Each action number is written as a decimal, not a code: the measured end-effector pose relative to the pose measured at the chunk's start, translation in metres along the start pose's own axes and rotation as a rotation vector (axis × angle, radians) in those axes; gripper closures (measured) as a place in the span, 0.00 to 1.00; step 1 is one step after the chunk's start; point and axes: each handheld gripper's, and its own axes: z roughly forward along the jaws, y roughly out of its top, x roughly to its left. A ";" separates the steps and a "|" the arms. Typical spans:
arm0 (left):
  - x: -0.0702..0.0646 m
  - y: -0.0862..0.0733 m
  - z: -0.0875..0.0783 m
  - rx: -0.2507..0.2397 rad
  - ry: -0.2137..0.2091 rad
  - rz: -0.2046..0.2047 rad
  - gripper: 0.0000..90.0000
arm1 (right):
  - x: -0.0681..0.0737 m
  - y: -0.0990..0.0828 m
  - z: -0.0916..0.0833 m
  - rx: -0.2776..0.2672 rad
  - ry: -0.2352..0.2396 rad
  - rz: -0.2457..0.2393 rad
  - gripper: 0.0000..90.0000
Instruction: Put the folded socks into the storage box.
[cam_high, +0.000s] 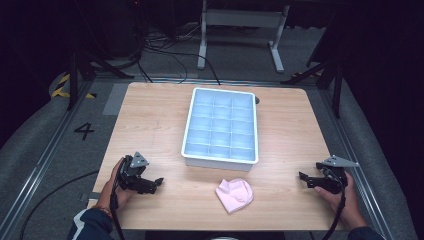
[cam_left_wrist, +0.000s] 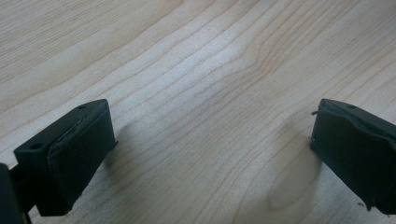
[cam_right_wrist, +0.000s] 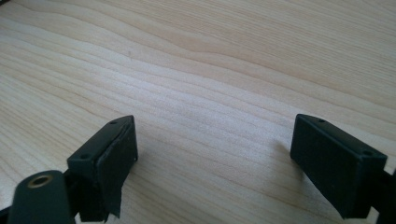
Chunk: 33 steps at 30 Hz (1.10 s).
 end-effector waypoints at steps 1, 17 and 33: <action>0.000 0.000 0.000 0.004 -0.001 -0.001 0.00 | 0.000 0.000 0.000 0.000 0.000 0.000 0.17; -0.001 -0.006 -0.005 0.000 -0.022 0.016 0.00 | 0.001 0.000 -0.001 0.002 -0.012 0.012 0.16; 0.000 -0.007 -0.005 0.000 -0.024 0.006 0.00 | 0.019 0.005 -0.012 -0.008 0.059 -0.053 0.25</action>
